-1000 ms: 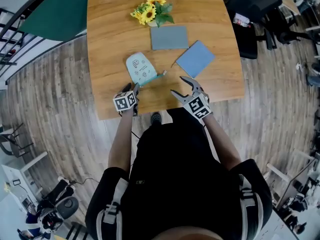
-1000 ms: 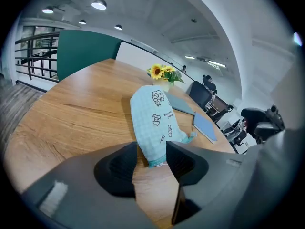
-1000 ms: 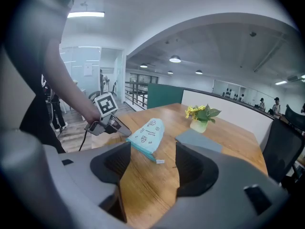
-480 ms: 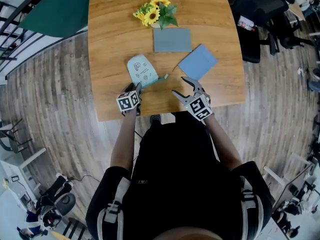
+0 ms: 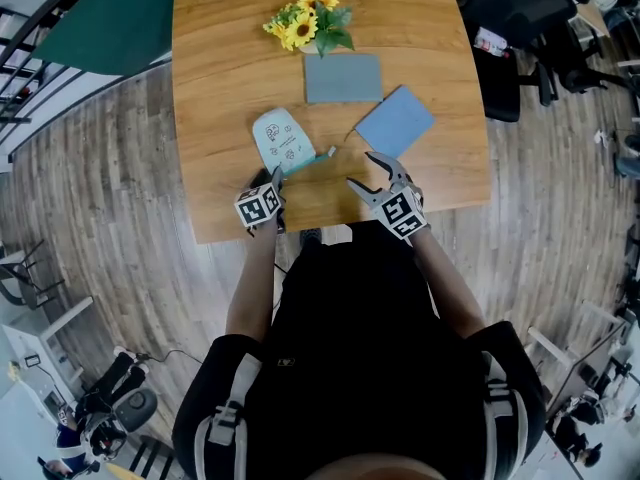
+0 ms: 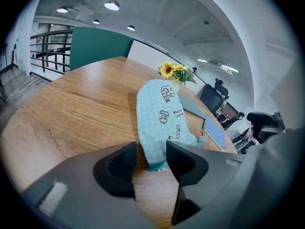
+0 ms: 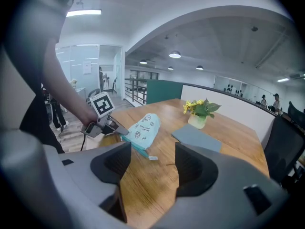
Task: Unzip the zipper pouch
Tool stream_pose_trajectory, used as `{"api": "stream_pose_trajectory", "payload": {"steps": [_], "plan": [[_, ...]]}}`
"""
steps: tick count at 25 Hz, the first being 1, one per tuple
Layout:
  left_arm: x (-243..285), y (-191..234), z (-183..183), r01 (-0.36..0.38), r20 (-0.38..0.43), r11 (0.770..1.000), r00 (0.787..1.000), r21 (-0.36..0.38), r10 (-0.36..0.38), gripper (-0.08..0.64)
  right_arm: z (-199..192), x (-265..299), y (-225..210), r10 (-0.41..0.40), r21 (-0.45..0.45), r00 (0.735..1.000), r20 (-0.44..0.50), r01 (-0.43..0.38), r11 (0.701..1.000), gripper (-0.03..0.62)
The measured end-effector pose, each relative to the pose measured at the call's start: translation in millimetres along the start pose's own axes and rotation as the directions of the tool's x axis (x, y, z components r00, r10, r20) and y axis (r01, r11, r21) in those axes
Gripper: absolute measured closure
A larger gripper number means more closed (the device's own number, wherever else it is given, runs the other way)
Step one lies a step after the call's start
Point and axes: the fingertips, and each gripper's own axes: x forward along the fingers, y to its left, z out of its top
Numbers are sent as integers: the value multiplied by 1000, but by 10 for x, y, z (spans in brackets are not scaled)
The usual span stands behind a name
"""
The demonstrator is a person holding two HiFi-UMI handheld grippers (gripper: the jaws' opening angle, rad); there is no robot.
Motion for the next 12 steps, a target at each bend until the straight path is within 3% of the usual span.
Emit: {"api": "stream_pose_trajectory", "payload": {"steps": [12], "plan": [[34,-64,-11,-33,13,999,999,3,33,365,-38,-39,-4,-6,8,1000,-3,6,1000,301]]}}
